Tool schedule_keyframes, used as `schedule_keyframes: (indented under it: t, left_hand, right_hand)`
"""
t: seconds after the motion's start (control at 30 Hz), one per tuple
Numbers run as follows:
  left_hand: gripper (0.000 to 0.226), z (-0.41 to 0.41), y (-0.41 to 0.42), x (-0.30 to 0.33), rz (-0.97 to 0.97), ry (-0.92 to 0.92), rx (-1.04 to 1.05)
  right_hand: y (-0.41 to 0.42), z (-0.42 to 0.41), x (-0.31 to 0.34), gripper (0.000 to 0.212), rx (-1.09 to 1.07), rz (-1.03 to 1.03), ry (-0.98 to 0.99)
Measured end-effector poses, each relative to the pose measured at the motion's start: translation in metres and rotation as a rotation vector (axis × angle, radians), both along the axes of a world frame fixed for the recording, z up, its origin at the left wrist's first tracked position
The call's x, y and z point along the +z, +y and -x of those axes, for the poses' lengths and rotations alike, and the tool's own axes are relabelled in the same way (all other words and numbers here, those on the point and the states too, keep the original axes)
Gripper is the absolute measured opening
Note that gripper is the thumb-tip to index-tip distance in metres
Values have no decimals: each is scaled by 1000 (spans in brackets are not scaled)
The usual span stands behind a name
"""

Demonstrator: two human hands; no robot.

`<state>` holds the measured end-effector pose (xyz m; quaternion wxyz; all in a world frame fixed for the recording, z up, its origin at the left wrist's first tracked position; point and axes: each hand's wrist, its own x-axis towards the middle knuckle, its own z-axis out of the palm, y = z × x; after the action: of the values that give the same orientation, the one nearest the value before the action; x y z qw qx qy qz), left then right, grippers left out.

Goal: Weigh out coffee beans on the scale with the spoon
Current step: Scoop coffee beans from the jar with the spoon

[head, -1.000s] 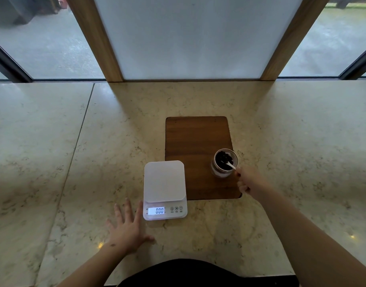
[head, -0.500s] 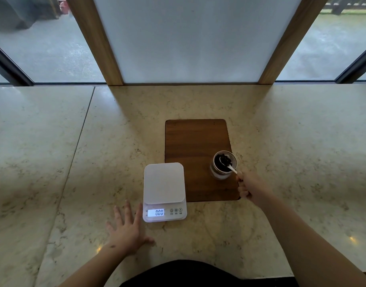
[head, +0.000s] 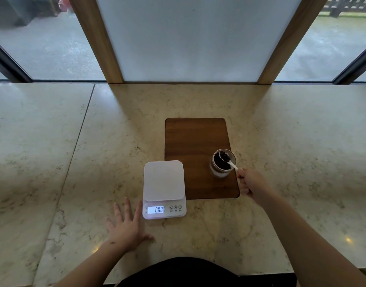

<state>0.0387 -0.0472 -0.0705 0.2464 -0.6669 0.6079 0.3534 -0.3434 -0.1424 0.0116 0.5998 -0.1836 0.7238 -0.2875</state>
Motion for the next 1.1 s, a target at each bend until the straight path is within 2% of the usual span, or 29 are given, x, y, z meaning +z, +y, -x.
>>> schedule_keyframes:
  t: [0.4,0.8,0.97,1.1]
  left_hand:
    - [129,-1,0,-1,-14,-1,-8]
    - [131,-6,0,-12,-11,18,-13]
    - [130,-7,1,-15,-21,17,-2]
    - [131,-6,1,-15,-12,6,-4]
  right_hand:
    - [2,-45,11,30,144,62,-20]
    - [26,-92,-8,29,239,-31,-11]
    - [30,-108,-20,35,347,-41,111]
    - [31,-120,-27,32,300,-101,58]
